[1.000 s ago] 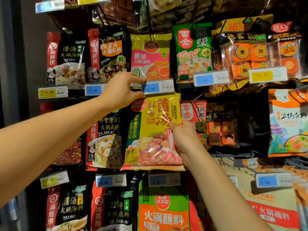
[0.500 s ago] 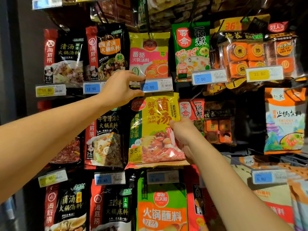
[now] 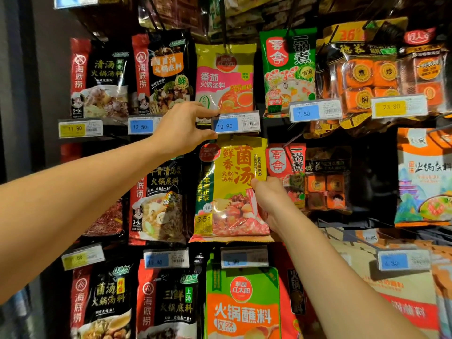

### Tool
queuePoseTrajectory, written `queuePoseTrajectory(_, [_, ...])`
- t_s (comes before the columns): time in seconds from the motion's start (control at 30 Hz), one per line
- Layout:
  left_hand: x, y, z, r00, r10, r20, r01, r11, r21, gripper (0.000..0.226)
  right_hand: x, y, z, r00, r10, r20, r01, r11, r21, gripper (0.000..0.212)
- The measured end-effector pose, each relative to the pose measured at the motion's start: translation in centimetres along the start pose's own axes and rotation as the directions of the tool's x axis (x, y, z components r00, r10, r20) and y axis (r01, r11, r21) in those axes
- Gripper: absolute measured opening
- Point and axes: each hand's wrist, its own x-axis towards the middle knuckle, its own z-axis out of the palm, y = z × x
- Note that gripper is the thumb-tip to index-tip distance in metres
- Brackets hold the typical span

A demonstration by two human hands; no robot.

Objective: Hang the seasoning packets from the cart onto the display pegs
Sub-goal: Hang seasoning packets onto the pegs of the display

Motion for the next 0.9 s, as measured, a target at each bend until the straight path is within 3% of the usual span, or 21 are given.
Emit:
queuePoseTrajectory(0.1, [0.0, 0.1, -0.1, 1.0, 0.002, 0.001, -0.002, 1.0, 0.001, 0.054, 0.3, 0.7, 0.4, 0.997, -0.053, -0.063, 0.051, 0.998, -0.04, 0.049])
queuePoseTrajectory(0.2, [0.0, 0.1, -0.2, 1.0, -0.017, 0.01, 0.017, 1.0, 0.005, 0.055, -0.7, 2.2, 0.6, 0.954, -0.245, -0.173, 0.199, 0.948, -0.248, 0.05])
queuePoseTrajectory(0.27, [-0.2, 0.1, 0.0, 1.0, -0.026, 0.012, 0.026, 1.0, 0.0, 0.055, -1.8, 3.8, 0.5, 0.89, -0.426, -0.165, 0.33, 0.849, -0.412, 0.074])
queuePoseTrajectory(0.33, [-0.2, 0.2, 0.1, 1.0, -0.023, 0.007, 0.023, 1.0, -0.017, 0.055, -2.2, 4.9, 0.5, 0.845, -0.531, -0.059, 0.425, 0.734, -0.53, 0.098])
queuePoseTrajectory(0.43, [-0.4, 0.2, 0.3, 1.0, -0.022, -0.002, 0.022, 0.999, -0.039, 0.055, -0.9, 5.2, 0.7, 0.846, -0.531, 0.034, 0.43, 0.644, -0.633, 0.096])
queuePoseTrajectory(0.63, [-0.8, 0.0, 0.7, 1.0, -0.015, -0.021, 0.014, 1.0, -0.02, 0.054, 2.1, 5.1, 2.4, 0.886, -0.462, 0.03, 0.331, 0.587, -0.739, 0.095])
queuePoseTrajectory(0.8, [-3.6, 0.9, 2.1, 0.997, 0.036, -0.071, -0.027, 0.993, 0.117, 0.068, 0.1, 5.4, 0.5, 0.906, -0.418, 0.069, 0.316, 0.557, -0.768, 0.09])
queuePoseTrajectory(0.9, [-8.6, 3.3, 4.0, 0.982, 0.015, -0.189, -0.027, 0.998, -0.064, 0.053, -3.7, 7.2, -2.8, 0.868, -0.491, 0.074, 0.394, 0.591, -0.703, 0.068])
